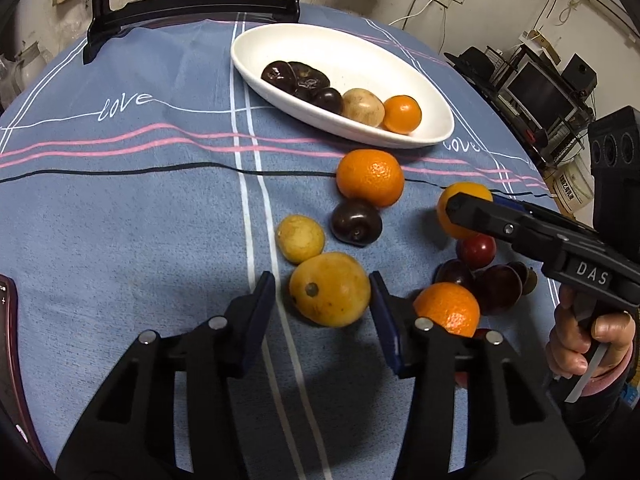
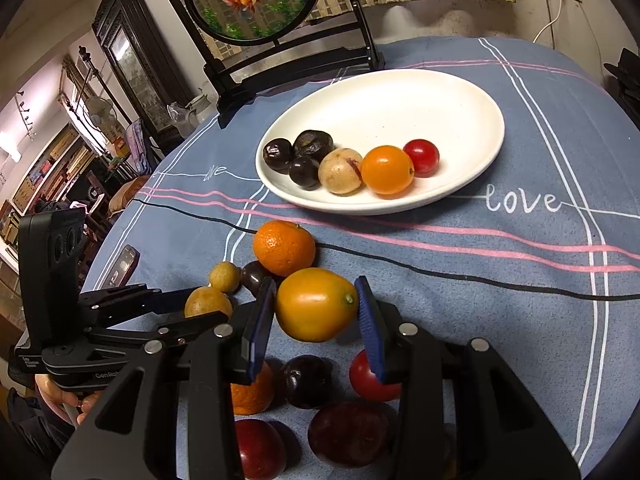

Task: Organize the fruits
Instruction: 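Grasp the yellow fruit with the left tool while the right tool grasps a yellow-orange fruit, then place the yellow fruit on the plate with the left tool while the right tool places its fruit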

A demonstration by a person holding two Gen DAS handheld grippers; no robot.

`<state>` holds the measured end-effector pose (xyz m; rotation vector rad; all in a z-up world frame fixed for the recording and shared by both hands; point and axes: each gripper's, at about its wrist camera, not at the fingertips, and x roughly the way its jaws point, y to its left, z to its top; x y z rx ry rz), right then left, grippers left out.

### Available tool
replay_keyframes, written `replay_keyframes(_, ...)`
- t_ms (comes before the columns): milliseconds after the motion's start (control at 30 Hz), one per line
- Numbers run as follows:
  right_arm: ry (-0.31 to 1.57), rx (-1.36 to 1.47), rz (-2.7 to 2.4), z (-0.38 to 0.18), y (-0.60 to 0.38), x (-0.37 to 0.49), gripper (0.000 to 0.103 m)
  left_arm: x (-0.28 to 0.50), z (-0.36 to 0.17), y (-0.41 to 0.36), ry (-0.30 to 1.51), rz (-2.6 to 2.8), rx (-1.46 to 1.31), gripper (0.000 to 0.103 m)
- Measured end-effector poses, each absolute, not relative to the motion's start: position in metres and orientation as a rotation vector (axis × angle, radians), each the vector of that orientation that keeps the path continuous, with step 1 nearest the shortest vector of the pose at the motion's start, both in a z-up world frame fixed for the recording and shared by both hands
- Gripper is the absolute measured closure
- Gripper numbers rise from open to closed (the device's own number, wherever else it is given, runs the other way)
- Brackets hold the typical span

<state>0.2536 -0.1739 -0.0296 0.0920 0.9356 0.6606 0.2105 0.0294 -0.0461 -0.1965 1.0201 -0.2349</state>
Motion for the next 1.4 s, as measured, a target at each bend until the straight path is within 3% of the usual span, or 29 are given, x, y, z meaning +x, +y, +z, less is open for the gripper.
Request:
replay_keyframes(200, 0.936, 0.091, 0.661, -0.030, -0.174, 0.253, 0.062, 0.211, -0.047, 0.026, 1.015, -0.253, -0.189, 0.063)
replay_keyframes(867, 0.867, 0.123, 0.671, -0.015, -0.181, 0.257, 0.062, 0.212, -0.022, 0.035, 0.905, -0.255, -0.225, 0.064)
replay_keyframes(1100, 0.772, 0.234, 0.577, -0.002, -0.204, 0.295, 0.062, 0.255, 0.008, 0.027, 0.823, -0.238, -0.254, 0.064)
replay_keyframes(1400, 0.829, 0.260, 0.500, -0.015, -0.206, 0.348, 0.062, 0.322, 0.009, 0.002, 0.807, -0.187, -0.206, 0.064)
